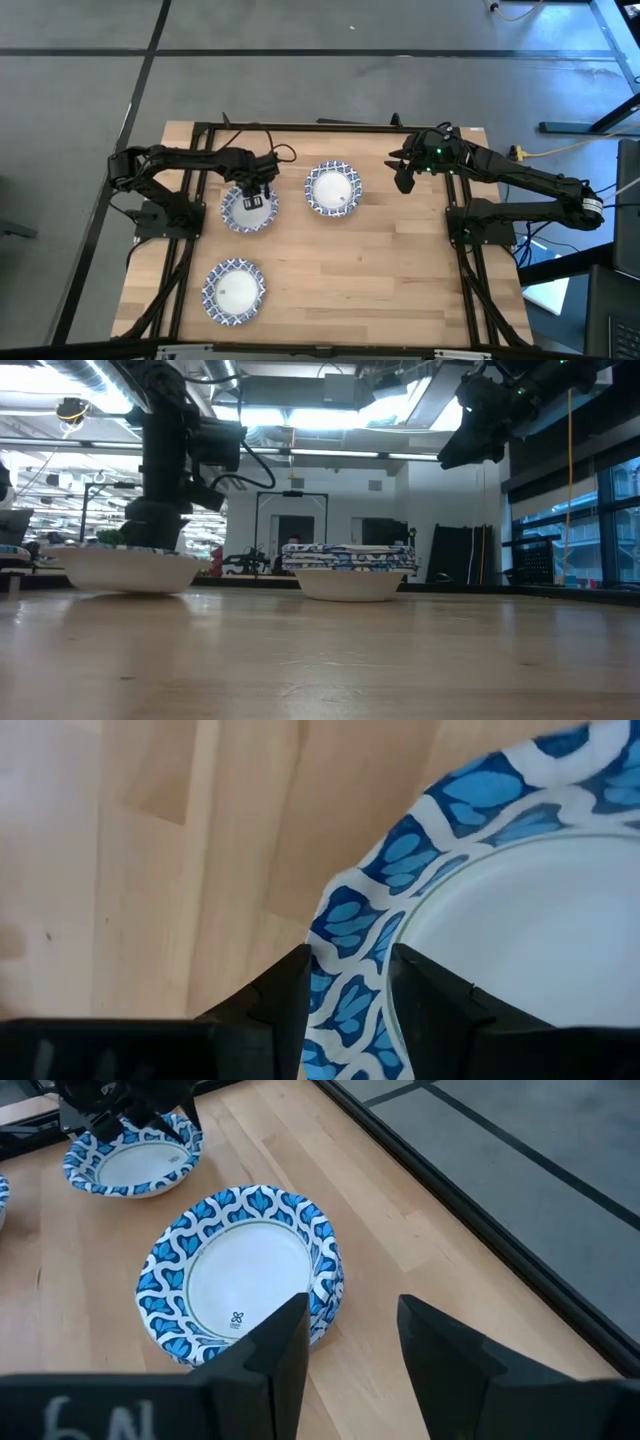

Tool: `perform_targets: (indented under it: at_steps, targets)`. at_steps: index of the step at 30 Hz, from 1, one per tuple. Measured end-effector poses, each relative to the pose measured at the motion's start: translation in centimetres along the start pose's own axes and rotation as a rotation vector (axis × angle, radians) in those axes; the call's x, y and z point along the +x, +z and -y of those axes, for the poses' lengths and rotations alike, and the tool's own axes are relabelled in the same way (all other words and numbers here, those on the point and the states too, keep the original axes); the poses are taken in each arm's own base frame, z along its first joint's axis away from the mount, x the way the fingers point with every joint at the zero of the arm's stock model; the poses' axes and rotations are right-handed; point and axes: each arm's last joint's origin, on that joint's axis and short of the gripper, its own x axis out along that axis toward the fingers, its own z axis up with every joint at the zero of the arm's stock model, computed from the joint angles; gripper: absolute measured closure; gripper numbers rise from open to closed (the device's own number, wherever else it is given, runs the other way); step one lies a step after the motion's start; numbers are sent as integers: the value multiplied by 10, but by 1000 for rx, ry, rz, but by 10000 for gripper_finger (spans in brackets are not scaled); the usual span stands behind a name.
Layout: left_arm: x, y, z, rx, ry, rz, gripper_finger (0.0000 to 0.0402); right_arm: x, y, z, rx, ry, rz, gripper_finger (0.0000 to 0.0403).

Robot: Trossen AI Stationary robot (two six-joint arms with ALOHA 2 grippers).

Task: Nest bowls inside each other
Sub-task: Stack the top bowl on top of the bowl on the table

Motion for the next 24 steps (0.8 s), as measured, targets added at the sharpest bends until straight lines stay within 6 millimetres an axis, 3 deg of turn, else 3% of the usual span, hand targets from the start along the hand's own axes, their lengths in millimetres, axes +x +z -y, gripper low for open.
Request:
perform_targets:
  at_steps: [12, 24]
  targets:
    - [-8, 10, -7, 26, 15, 83, 269, 0, 0, 0, -2, -1, 0, 249]
    - [-7, 8, -15, 92, 8, 57, 269, 0, 0, 0, -4, -1, 0, 249]
